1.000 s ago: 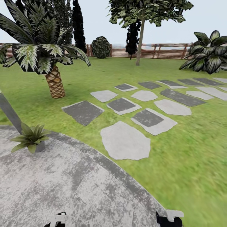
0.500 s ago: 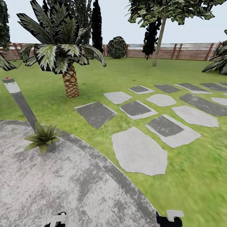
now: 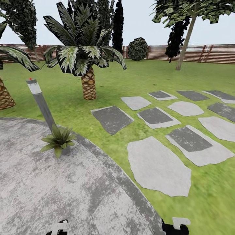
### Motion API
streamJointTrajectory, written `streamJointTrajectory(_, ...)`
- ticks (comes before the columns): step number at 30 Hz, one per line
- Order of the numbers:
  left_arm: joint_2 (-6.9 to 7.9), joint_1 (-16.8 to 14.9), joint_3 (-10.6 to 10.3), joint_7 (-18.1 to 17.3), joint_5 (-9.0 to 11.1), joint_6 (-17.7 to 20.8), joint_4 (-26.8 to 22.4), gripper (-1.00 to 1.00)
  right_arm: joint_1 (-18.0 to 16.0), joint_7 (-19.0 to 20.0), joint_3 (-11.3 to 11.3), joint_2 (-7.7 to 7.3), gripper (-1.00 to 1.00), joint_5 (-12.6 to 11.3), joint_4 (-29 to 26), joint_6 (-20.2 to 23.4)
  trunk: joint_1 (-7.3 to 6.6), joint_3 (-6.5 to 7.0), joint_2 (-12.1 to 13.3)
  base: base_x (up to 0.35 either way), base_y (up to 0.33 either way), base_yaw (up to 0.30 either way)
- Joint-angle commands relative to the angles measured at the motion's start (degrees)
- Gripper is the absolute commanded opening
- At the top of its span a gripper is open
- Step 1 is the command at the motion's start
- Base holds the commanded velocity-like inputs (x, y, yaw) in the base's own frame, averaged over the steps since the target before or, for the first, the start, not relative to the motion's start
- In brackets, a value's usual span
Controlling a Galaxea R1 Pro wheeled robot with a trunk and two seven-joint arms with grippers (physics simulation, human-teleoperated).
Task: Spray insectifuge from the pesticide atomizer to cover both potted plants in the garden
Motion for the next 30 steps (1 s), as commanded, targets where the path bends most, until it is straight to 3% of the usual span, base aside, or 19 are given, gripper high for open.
streamJointTrajectory(1, -0.01, -0.1, 0.5, -0.1, -0.3, -0.2, 0.1, -1.00, 0.0, -0.2, 0.5, -0.01, 1.00, -0.4, 0.0, -0.1, -0.01, -0.04, 0.0, 0.002, 0.000, 0.277)
streamJointTrajectory(9, -0.01, -0.1, 0.5, 0.0, -0.2, -0.1, 0.0, -1.00, 0.0, -0.2, 0.5, -0.01, 1.00, -0.4, 0.0, -0.1, -0.01, -0.04, 0.0, 0.060, 0.000, 0.277)
streamJointTrajectory(30, -0.01, 0.0, 0.5, -0.1, -0.2, -0.2, 0.1, -1.00, 0.0, -0.2, 0.5, -0.01, 1.00, -0.4, 0.0, -0.1, -0.01, -0.04, 0.0, 0.319, 0.107, 0.277)
